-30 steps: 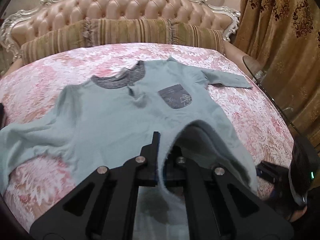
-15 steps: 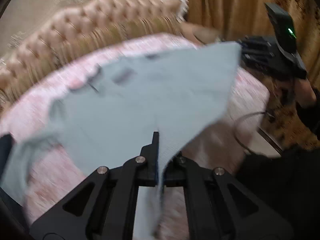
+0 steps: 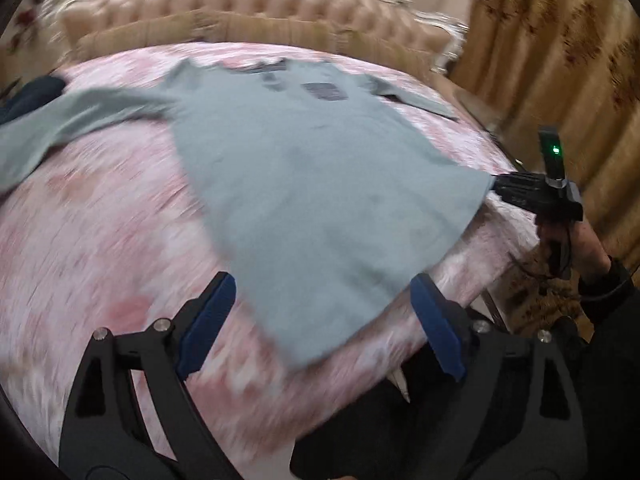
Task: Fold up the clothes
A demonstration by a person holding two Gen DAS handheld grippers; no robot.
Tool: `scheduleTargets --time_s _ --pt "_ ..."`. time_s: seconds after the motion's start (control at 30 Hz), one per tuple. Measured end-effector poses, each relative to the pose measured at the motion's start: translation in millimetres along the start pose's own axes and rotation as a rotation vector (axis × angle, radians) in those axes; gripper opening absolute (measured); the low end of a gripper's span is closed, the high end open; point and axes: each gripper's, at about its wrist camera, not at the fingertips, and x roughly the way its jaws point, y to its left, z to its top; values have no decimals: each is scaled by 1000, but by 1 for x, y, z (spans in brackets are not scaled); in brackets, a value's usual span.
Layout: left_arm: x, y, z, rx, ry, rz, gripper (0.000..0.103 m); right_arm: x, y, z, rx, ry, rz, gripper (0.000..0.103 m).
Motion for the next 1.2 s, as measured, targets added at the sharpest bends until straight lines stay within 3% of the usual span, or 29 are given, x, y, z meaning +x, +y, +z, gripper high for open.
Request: scheduleTargets --time_s 0.1,0.13,0.23,0.4,0.6,0.63,0.67,0.7,0.73,0.8,0.93,1.03,1.2 --pt "-6 2 -24 -18 -2 83 88 0 5 -2 -20 7 32 6" --pt "-5 1 -32 -17 0 109 82 0 7 -3 -29 7 38 6" --pt "7 3 -40 -68 23 92 49 5 8 -4 -21 16 54 6" --pt "19 9 -36 -173 -11 127 47 5 6 -4 -3 32 87 12" --pt "36 -14 -27 -73 47 204 47 5 10 -4 -9 36 77 33" --pt "38 -21 -25 -49 59 220 38 5 12 -4 -12 34 79 40" --pt "41 -27 -24 -27 72 235 14 5 13 -4 -14 29 85 43" --pt "41 -29 -21 -41 90 202 9 5 15 -4 -16 23 91 43" --pt "40 -29 -20 -39 96 222 9 4 15 -3 -15 24 98 41" --pt "38 -29 -17 -34 108 262 9 3 16 -2 -16 25 114 32" --pt "33 -18 -18 -65 115 271 9 0 21 -6 -74 35 80 15" --pt "29 -10 -20 -88 119 277 9 -3 23 -8 -111 47 61 10" --pt "22 3 -22 -127 127 288 9 -12 10 -9 -75 84 113 10"
